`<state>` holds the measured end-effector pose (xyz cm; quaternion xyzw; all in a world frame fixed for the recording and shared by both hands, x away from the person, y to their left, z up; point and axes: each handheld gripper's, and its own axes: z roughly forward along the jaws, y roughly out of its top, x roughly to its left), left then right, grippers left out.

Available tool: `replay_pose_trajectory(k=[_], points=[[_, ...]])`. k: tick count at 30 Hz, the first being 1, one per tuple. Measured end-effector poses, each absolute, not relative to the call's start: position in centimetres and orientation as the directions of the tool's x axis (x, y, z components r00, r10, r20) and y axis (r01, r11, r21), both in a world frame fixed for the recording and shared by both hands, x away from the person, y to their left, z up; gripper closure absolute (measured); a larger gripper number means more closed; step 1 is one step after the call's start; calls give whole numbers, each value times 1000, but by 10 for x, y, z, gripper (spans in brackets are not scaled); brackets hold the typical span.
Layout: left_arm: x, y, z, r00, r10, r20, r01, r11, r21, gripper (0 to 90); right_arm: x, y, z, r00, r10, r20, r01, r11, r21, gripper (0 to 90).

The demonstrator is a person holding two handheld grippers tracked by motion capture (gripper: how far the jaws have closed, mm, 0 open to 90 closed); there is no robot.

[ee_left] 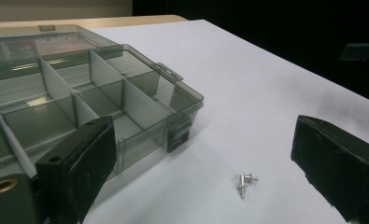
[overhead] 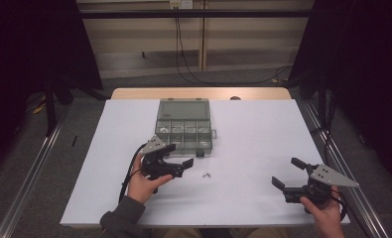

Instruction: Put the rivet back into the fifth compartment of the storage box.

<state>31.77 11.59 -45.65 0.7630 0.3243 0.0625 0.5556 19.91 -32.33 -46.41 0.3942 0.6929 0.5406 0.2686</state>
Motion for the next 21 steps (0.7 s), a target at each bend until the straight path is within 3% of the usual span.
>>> replay_pose_trajectory(k=[21], points=[[314,100,-465,797,536,-277,445,-212,870,60,198,-323,-464,-548,835,47,253,112,961,13]])
